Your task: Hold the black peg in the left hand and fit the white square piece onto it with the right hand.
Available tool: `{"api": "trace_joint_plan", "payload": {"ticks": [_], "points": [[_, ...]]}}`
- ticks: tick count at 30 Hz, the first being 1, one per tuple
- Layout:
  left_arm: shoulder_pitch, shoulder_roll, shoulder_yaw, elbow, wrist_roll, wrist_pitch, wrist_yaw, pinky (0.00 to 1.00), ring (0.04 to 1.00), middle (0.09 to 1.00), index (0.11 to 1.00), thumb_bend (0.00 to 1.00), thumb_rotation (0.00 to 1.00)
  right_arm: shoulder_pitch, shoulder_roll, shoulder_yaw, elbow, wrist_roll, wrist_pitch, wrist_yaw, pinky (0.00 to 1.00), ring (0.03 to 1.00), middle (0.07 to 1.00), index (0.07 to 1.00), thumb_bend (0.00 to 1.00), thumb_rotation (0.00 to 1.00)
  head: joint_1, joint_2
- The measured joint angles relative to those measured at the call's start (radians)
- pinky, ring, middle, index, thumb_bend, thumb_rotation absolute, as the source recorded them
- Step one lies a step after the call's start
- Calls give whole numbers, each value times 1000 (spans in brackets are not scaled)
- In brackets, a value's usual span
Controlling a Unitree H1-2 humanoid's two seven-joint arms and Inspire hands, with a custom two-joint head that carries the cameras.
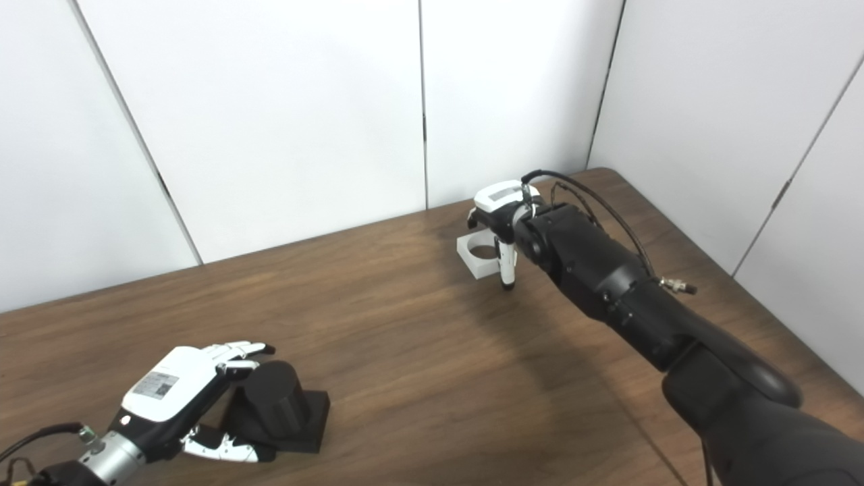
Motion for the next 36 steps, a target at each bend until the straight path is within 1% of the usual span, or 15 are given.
{"api": "trace_joint_plan", "payload": {"ticks": [3, 7, 10, 11, 12, 14, 16, 20, 27, 31, 33, 36], "points": [[4, 2, 2, -4, 0, 1, -1, 808, 865, 871, 492, 524, 64, -8, 12, -1, 25, 0, 2, -18, 751, 862, 891, 813, 882, 133, 3, 5], [5, 3, 4, -12, 0, 4, -12, 808, 863, 870, 492, 524, 65, -19, 20, 4, 52, -7, 3, -31, 739, 856, 881, 776, 843, 171, 6, 9], [7, 5, 5, -19, 0, 11, -22, 813, 869, 875, 492, 524, 65, -28, 19, 15, 66, -16, 5, -31, 750, 843, 849, 654, 804, 178, 3, 15], [7, 5, 6, -20, 0, 12, -23, 814, 869, 875, 492, 524, 65, -29, 20, 17, 66, -17, 5, -31, 753, 840, 835, 559, 638, 160, 3, 15], [7, 5, 6, -20, 0, 12, -24, 814, 869, 874, 492, 524, 65, -29, 20, 20, 67, -18, 5, -31, 755, 835, 819, 525, 581, 153, 3, 15], [9, 6, 8, -21, 0, 12, -26, 806, 863, 870, 492, 524, 64, -32, 20, 27, 67, -18, 5, -25, 750, 812, 776, 495, 534, 147, 6, 20], [10, 7, 9, -22, 0, 12, -26, 800, 859, 867, 492, 524, 64, -38, 20, 34, 66, -21, 5, -13, 757, 795, 745, 489, 524, 146, 6, 20], [13, 10, 9, -26, -3, 10, -26, 802, 861, 869, 492, 524, 65, -43, 20, 42, 61, -40, 13, 0, 797, 816, 760, 488, 522, 142, 9, 23], [13, 10, 9, -27, -5, 9, -27, 800, 861, 869, 492, 524, 64, -38, 19, 50, 24, -52, 24, 41, 830, 829, 765, 486, 522, 144, 9, 26], [13, 10, 9, -28, -9, 9, -31, 805, 866, 877, 492, 524, 64, -37, 17, 47, 22, -50, 20, 42, 819, 802, 742, 487, 524, 147, 14, 28], [12, 10, 9, -28, -10, 9, -34, 810, 868, 880, 492, 524, 65, -32, 16, 36, 20, -38, 14, 38, 821, 798, 736, 486, 524, 147, 14, 28], [12, 10, 9, -28, -10, 9, -35, 805, 864, 872, 492, 524, 65, -5, 15, -4, 2, 5, -2, 5, 872, 841, 766, 483, 524, 141, 31, 34]]}}
